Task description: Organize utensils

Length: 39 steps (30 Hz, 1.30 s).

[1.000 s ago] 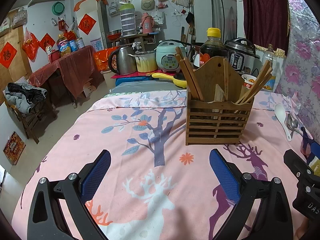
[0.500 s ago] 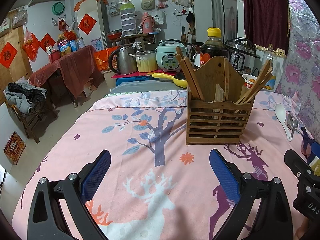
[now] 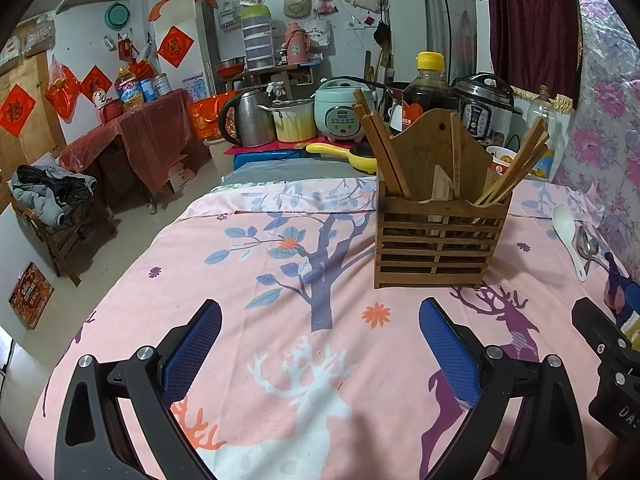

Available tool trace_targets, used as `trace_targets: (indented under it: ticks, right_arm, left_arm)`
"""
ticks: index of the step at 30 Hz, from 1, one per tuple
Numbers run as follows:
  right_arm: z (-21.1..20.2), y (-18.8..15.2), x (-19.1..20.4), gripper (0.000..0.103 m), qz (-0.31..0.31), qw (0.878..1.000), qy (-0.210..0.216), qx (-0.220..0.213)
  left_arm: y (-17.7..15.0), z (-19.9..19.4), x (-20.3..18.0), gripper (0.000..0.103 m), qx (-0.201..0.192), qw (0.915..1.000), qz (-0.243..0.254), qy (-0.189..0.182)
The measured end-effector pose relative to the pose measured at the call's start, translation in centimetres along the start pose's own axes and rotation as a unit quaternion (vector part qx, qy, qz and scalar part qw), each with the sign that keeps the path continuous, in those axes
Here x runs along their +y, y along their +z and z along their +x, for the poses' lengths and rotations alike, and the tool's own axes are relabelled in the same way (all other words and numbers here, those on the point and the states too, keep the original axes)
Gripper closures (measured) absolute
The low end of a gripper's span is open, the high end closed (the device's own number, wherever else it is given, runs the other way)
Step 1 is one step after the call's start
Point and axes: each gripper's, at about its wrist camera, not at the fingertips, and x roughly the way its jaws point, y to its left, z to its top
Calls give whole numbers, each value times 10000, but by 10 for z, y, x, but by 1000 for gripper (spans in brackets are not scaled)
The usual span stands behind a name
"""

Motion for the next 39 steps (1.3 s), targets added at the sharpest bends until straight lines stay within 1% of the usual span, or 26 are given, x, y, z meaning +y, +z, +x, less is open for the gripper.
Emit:
trace_targets:
  ticks: [6,39]
  right_arm:
    - [0,0,0,7,1,10000,1,1]
    - [0,0,0,7,-3,10000,-3,2]
  left_arm:
    - [-5,-1,5,6,15,10000,-6,9]
    - [-4,0,5,6,17,10000,11,29]
